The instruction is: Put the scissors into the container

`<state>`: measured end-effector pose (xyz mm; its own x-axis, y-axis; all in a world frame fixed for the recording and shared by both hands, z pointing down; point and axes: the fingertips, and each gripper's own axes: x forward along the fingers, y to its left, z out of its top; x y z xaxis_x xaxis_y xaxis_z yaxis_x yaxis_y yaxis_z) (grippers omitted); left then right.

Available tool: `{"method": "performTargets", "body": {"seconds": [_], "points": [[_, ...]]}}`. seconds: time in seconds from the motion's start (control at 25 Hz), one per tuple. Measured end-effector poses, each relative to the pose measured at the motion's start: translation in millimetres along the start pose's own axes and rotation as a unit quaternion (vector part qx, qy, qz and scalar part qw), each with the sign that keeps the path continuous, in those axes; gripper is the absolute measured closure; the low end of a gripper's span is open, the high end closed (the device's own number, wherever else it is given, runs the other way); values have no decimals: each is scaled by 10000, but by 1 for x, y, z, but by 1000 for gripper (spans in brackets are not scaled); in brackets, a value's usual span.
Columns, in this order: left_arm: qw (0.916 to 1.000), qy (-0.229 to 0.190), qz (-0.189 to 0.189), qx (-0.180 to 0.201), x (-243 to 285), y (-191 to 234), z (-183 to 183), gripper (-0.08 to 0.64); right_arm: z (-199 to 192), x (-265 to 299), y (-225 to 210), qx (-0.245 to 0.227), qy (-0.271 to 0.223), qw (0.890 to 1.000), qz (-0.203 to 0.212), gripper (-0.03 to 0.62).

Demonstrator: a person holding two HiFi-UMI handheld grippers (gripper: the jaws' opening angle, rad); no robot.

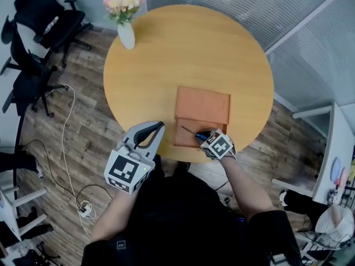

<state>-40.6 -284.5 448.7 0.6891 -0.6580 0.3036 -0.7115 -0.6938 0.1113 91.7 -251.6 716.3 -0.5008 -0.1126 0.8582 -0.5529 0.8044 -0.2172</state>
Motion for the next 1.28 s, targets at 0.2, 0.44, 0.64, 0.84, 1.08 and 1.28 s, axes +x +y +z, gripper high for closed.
{"method": "performTargets", "body": {"seconds": [0.2, 0.44, 0.64, 0.84, 1.08, 1.28], "points": [[10000, 0, -48, -16, 2, -4, -1, 543, -1, -4, -5, 101, -122, 9999, -66, 531], [10000, -72, -61, -2, 2, -4, 2, 543, -4, -15, -14, 259, -213, 9990, -293, 504], [9998, -156, -111, 87, 2, -2, 9, 543, -5, -27, -24, 310, -281, 9978, -508, 494], [9993, -284, -169, 153, 0, -1, 18, 543, -2, -44, -29, 387, -401, 9965, -619, 491], [9964, -468, -508, 496, 4, -8, 39, 543, 26, -86, -25, 251, -920, 9927, -745, 494], [9950, -386, -532, 749, 13, -4, 60, 543, 62, -134, -21, 306, -1664, 9820, -842, 497]]}}
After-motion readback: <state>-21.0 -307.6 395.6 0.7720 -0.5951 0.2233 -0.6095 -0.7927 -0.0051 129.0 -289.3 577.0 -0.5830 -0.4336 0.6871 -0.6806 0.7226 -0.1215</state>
